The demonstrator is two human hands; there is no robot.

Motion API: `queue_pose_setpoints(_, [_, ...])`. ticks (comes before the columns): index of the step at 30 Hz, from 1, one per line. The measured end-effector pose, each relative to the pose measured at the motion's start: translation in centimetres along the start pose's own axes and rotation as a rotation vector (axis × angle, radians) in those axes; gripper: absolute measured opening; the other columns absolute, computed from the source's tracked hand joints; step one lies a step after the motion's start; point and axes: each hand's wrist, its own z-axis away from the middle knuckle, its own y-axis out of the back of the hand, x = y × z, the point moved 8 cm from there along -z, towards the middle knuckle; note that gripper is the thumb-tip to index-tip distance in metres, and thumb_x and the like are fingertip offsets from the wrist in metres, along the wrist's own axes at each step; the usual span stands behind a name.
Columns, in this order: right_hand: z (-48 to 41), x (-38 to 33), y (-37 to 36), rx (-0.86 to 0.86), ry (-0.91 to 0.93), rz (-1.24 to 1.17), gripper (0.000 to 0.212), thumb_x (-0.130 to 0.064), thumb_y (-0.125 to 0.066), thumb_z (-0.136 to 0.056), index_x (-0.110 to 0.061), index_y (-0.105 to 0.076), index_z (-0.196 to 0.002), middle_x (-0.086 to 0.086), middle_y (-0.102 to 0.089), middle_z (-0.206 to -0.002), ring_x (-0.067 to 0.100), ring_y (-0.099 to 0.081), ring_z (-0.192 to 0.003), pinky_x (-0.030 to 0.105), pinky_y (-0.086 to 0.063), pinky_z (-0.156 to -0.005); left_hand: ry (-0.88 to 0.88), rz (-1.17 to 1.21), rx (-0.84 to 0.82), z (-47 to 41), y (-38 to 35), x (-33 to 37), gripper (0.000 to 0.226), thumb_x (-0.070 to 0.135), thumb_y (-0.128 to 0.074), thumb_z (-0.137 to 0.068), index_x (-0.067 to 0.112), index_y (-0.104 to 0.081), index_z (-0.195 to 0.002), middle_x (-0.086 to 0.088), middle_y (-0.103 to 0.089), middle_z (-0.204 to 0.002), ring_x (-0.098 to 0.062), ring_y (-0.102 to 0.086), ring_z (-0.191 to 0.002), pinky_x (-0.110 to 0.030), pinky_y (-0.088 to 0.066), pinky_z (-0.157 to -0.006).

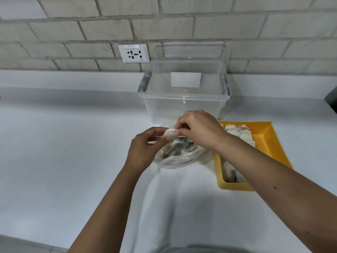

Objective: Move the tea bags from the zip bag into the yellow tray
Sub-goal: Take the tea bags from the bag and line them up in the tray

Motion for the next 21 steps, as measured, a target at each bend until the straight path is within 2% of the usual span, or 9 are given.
queue_pose_setpoints(4, [-1.1, -1.5, -0.8, 0.034, 0.076, -0.005, 0.013, -0.032, -0.072, -0.084, -0.021, -0.074, -0.091, -0.004, -0.065, -0.093, 0.015, -0.059, -0.089, 0.033, -0.049, -0.078, -0.017, -0.03, 0.095, -0.6, 1.7, -0.1, 0.009, 0.031, -0.077, -0.085, 0.025, -0.078, -0.092, 0.01, -0.077, -0.083, -0.003, -0.07, -0.083, -0.01, -0.048, -0.072])
queue_pose_setpoints(6, [-1.6, -0.7, -1.6, 0.067, 0.043, -0.094, 0.009, -0.026, -0.074, -0.083, -0.018, -0.074, -0.088, -0.003, -0.065, -0.088, 0.014, -0.06, -0.085, 0.031, -0.049, -0.077, 0.014, 0.039, 0.168, -0.7, 2.7, -1.1, 0.006, 0.029, -0.076, -0.086, 0.024, -0.078, -0.089, 0.007, -0.077, -0.081, -0.007, -0.07, -0.077, -0.02, -0.052, -0.076])
queue_pose_setpoints(8, [-1.8, 1.0, -4.0, 0.01, -0.02, -0.14, 0.008, -0.016, -0.072, -0.084, -0.017, -0.075, -0.092, 0.0, -0.069, -0.094, 0.016, -0.063, -0.09, 0.029, -0.05, -0.08, 0.071, 0.113, 0.222, -0.7, 3.4, -2.3, 0.005, 0.028, -0.075, -0.088, 0.023, -0.077, -0.087, 0.002, -0.077, -0.081, -0.02, -0.072, -0.079, -0.04, -0.058, -0.084])
queue_pose_setpoints(9, [-1.8, 1.7, -5.7, -0.057, -0.051, -0.129, 0.014, -0.01, -0.069, -0.085, -0.016, -0.074, -0.097, 0.002, -0.07, -0.1, 0.018, -0.064, -0.095, 0.028, -0.049, -0.082, 0.093, 0.128, 0.232, -0.6, 3.6, -2.8, 0.005, 0.026, -0.073, -0.089, 0.022, -0.076, -0.087, -0.002, -0.077, -0.082, -0.027, -0.072, -0.082, -0.047, -0.059, -0.086])
queue_pose_setpoints(11, [-1.7, 2.7, -8.9, -0.186, -0.087, -0.071, 0.032, 0.0, -0.06, -0.087, -0.017, -0.07, -0.112, 0.004, -0.067, -0.117, 0.021, -0.061, -0.109, 0.027, -0.047, -0.088, 0.122, 0.138, 0.247, -0.6, 3.7, -3.6, 0.005, 0.022, -0.071, -0.09, 0.018, -0.074, -0.09, -0.01, -0.076, -0.081, -0.035, -0.072, -0.086, -0.052, -0.058, -0.086])
queue_pose_setpoints(14, [-2.4, 3.2, -11.0, -0.204, -0.072, 0.025, 0.044, 0.0, -0.058, -0.085, -0.021, -0.064, -0.124, 0.003, -0.06, -0.129, 0.024, -0.056, -0.119, 0.034, -0.047, -0.095, 0.148, 0.167, 0.258, -0.6, 3.7, -4.3, 0.006, 0.02, -0.07, -0.09, 0.016, -0.071, -0.092, -0.02, -0.073, -0.082, -0.04, -0.07, -0.087, -0.052, -0.059, -0.085])
queue_pose_setpoints(17, [-2.9, 3.7, -11.3, -0.167, -0.075, 0.056, 0.033, -0.008, -0.065, -0.085, -0.021, -0.069, -0.115, 0.003, -0.061, -0.122, 0.025, -0.06, -0.111, 0.037, -0.05, -0.09, 0.161, 0.167, 0.242, -0.8, 3.3, -4.6, 0.006, 0.023, -0.07, -0.088, 0.018, -0.07, -0.091, -0.022, -0.072, -0.083, -0.039, -0.071, -0.085, -0.051, -0.059, -0.084])
queue_pose_setpoints(21, [-2.5, 3.4, -11.1, -0.163, -0.013, 0.111, 0.016, -0.016, -0.057, -0.091, -0.016, -0.069, -0.102, 0.002, -0.061, -0.112, 0.027, -0.061, -0.099, 0.037, -0.052, -0.077, 0.183, 0.205, 0.232, -0.6, 2.9, -4.6, 0.004, 0.015, -0.067, -0.092, 0.013, -0.07, -0.093, -0.025, -0.071, -0.086, -0.026, -0.07, -0.077, -0.039, -0.061, -0.077])
